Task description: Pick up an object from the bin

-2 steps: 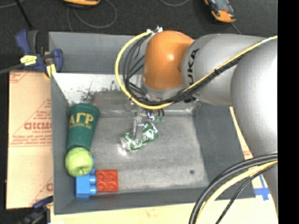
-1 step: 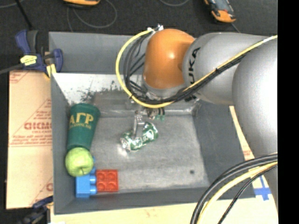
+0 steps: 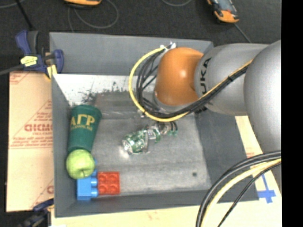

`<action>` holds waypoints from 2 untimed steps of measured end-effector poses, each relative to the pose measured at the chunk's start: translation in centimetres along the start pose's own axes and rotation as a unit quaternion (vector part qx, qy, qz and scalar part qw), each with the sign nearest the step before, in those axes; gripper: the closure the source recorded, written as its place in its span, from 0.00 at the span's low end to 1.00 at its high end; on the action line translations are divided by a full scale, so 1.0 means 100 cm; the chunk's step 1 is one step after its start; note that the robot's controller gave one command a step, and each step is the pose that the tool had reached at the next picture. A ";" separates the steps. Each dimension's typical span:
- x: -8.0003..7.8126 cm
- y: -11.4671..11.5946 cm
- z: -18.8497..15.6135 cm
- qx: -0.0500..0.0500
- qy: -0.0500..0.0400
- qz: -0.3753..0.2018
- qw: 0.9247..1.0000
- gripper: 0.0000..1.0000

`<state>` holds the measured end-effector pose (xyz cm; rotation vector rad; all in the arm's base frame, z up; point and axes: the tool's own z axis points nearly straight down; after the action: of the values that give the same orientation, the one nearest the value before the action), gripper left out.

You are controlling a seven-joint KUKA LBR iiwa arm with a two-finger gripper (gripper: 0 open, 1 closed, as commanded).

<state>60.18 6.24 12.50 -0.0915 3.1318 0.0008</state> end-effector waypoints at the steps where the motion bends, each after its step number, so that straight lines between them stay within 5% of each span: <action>1: -0.036 -0.056 0.033 0.000 0.002 -0.023 1.000 1.00; 2: -0.036 -0.056 0.033 0.000 0.002 -0.023 1.000 1.00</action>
Offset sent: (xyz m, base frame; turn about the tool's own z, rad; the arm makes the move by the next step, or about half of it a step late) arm 0.0000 0.0000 0.0000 0.0000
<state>64.09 0.90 9.22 -0.1623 3.1336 0.0013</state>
